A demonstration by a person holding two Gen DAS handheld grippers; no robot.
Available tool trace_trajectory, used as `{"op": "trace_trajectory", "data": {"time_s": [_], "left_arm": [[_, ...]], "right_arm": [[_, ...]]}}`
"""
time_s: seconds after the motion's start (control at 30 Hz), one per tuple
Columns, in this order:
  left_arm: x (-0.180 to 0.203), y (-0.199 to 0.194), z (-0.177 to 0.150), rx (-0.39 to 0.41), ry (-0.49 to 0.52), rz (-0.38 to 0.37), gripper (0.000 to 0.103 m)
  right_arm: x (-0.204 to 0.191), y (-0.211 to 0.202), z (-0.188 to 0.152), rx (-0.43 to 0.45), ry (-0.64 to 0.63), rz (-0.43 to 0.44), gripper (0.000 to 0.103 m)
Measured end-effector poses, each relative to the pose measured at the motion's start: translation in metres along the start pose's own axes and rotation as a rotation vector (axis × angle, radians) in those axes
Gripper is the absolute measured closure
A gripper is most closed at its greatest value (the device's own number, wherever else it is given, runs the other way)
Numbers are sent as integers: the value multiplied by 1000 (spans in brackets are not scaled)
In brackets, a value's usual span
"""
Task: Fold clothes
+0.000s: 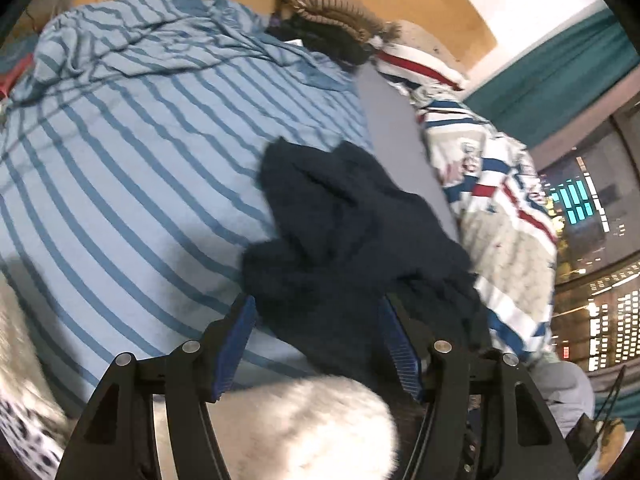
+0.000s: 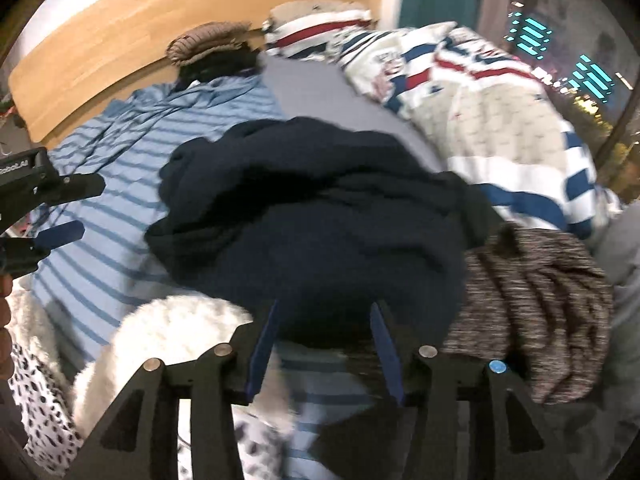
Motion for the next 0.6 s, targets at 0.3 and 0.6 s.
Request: {"op": "trace_trajectory", "data": {"time_s": [0.3,0.6], "left_arm": [[-24,35,14,-59,28,124,29],[-31,82,1,-201,15,161,29]], "right_arm": [[-10,45,9,-80,52,59,41],[9,95,-24,-226,157,105,40]]}}
Point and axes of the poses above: each gripper's, at about its wrist camera, not at the fingertips, and y roughly the way its jaws point, x to its right, z to its top, the point moved 9 cm from there along y, roughly the way its jaws point, and after that the axes turned 10 degrees about -x, right-handed, at the moved point
